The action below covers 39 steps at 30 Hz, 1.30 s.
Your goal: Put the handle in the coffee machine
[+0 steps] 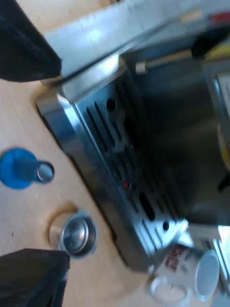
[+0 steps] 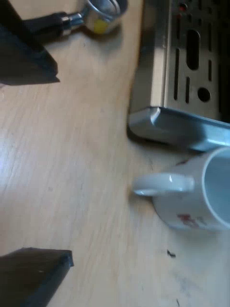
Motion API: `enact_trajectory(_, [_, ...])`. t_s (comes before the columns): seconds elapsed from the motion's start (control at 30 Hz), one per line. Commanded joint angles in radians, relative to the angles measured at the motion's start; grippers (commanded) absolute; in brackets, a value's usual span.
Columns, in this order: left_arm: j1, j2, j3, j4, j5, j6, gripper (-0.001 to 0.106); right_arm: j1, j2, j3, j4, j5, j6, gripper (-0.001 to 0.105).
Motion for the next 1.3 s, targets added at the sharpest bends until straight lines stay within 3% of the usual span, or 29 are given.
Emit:
enact_trajectory(0.03, [-0.059, 0.03, -0.005, -0.041, 0.032, -0.009, 0.073, 0.003, 0.072, -0.054, 0.001, -0.07, -0.037, 0.071])
enact_trajectory(0.07, [-0.123, 0.062, -0.005, -0.072, 0.045, -0.007, 0.073, 0.012, 0.111, -0.074, 0.001, -0.088, -0.041, 0.071])
enact_trajectory(0.3, [-0.234, 0.145, -0.005, -0.109, 0.093, -0.007, 0.073, 0.148, 0.256, -0.134, -0.001, -0.076, -0.044, 0.071])
enact_trajectory(0.5, [-0.347, 0.253, -0.005, -0.112, 0.112, 0.016, 0.073, 0.35, 0.373, -0.148, -0.009, 0.059, -0.035, 0.071])
enact_trajectory(0.57, [-0.373, 0.282, -0.005, -0.12, 0.118, 0.016, 0.073, 0.451, 0.437, -0.148, -0.01, 0.149, 0.001, 0.071])
enact_trajectory(0.8, [-0.414, 0.32, -0.005, -0.186, 0.136, 0.023, 0.073, 0.531, 0.561, -0.148, -0.013, 0.197, 0.077, 0.065])
enact_trajectory(0.83, [-0.422, 0.326, -0.005, -0.202, 0.147, 0.023, 0.073, 0.533, 0.57, -0.148, -0.013, 0.205, 0.085, 0.064])
enact_trajectory(0.87, [-0.434, 0.333, -0.005, -0.211, 0.159, 0.023, 0.073, 0.533, 0.629, -0.148, -0.013, 0.256, 0.11, 0.048])
enact_trajectory(0.93, [-0.437, 0.335, -0.005, -0.214, 0.16, 0.023, 0.073, 0.533, 0.655, -0.148, -0.013, 0.26, 0.115, 0.04])
enact_trajectory(1.13, [-0.494, 0.36, 0.028, -0.228, 0.18, 0.023, 0.073, 0.533, 0.759, -0.148, -0.035, 0.193, 0.115, 0.001])
enact_trajectory(1.3, [-0.516, 0.38, 0.033, -0.229, 0.182, 0.023, 0.073, 0.533, 0.816, -0.144, -0.036, 0.14, 0.12, 0.0])
